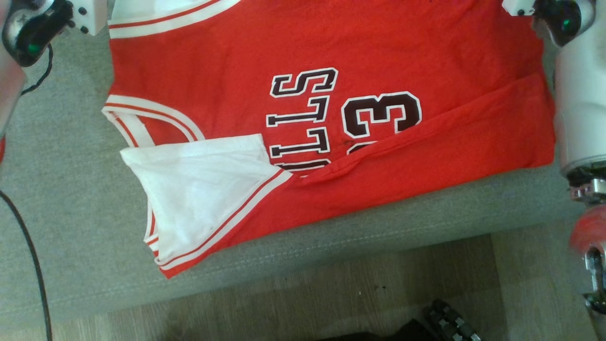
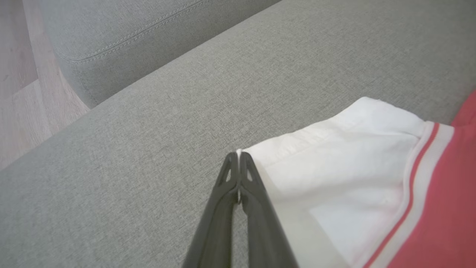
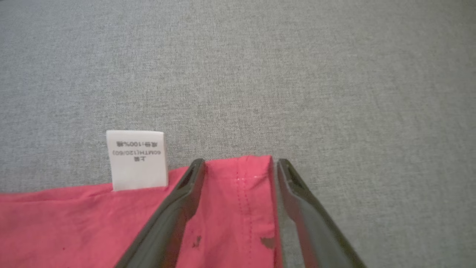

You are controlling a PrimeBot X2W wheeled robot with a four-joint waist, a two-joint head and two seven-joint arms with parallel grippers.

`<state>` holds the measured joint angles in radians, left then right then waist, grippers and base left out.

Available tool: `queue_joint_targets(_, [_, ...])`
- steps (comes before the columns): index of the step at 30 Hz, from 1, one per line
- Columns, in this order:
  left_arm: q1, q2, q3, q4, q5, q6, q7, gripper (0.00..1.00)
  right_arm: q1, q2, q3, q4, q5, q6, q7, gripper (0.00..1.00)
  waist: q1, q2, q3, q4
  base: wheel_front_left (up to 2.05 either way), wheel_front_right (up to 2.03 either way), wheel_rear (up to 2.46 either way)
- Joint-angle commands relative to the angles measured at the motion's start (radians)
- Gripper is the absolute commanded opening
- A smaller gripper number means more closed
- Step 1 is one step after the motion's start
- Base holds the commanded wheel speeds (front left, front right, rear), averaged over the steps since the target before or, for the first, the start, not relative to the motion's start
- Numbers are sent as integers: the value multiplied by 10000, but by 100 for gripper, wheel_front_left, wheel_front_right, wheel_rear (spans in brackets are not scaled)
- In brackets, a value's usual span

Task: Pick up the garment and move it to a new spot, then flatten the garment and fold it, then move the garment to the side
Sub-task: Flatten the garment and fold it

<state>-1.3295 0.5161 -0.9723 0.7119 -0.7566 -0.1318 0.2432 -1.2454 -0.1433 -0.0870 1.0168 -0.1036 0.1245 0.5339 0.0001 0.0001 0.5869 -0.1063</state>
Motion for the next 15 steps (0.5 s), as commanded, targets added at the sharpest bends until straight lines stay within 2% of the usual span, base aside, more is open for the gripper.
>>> queue_joint_targets(1, [-655,400,248,-110,-72,12,-125,0,-400,161,64,-243,-182,62,-118,100,-1,-1,-4,-13,0,0,0])
queue_joint_targets(6, [-722,382,44,35,-259,12,-254,0,-569,200,202,27,-263,62,-103,59,-1,-1,-25,0,0,0,0])
queue_joint_targets(8, [-751,373,-36,88,-321,12,-313,0,-632,162,222,93,-267,62,-135,33,-1,-1,-16,12,0,0,0])
queue_joint_targets(9, [-764,371,-76,113,-350,12,-342,0,-668,143,226,126,-259,62,-146,10,-1,-1,-8,21,0,0,0])
queue_joint_targets(10, [-781,369,-117,138,-374,12,-371,0,-706,122,233,157,-248,62,-168,0,-1,-1,-1,33,0,0,0])
queue_joint_targets(15, [-917,431,-346,127,-376,12,-767,0,-879,27,183,191,-177,62,-513,0,-1,-1,28,65,0,0,0])
